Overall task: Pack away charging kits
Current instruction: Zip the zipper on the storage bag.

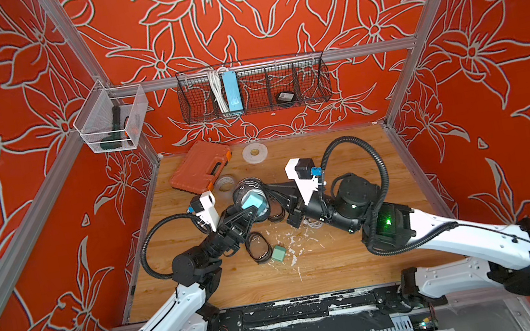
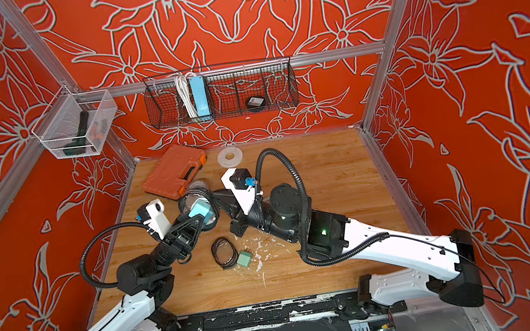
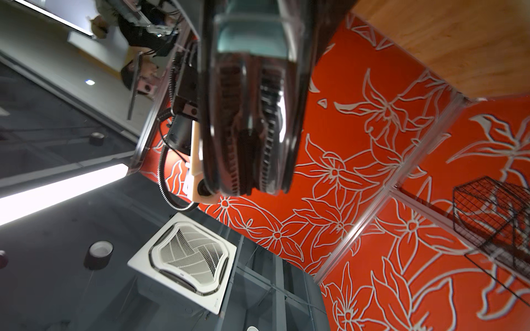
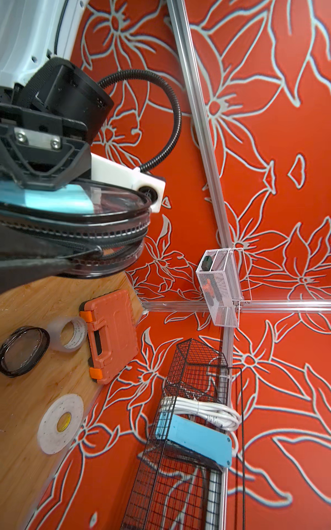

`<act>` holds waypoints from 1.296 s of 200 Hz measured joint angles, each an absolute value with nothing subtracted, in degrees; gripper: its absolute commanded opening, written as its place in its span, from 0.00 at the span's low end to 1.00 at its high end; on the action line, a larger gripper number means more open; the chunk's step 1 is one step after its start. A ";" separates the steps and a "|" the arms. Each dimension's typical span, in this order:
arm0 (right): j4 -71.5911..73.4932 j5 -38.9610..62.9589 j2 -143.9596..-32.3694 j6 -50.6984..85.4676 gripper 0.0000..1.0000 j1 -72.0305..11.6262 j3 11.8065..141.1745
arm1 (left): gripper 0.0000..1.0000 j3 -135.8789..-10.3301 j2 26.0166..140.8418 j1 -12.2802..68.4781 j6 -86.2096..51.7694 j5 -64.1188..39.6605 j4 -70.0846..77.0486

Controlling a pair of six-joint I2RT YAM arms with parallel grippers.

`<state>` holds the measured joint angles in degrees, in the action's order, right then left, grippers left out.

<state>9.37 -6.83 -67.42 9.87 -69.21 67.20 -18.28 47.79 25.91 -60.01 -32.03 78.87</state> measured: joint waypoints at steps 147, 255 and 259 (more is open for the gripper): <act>-1.28 -13.23 -57.78 -3.51 0.00 -66.94 62.85 | 0.00 -34.33 44.23 25.98 -36.38 -42.65 36.51; 8.60 -13.30 -56.07 -16.27 0.00 -58.06 48.73 | 0.00 -39.40 49.52 25.87 -22.94 -44.29 16.38; 8.12 -12.40 -56.07 -16.27 0.00 -57.47 49.19 | 0.00 -39.64 49.82 25.87 -22.70 -44.45 16.49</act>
<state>8.12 -12.40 -56.07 -16.27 -57.47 49.19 -39.64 49.82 25.87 -22.70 -44.45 16.49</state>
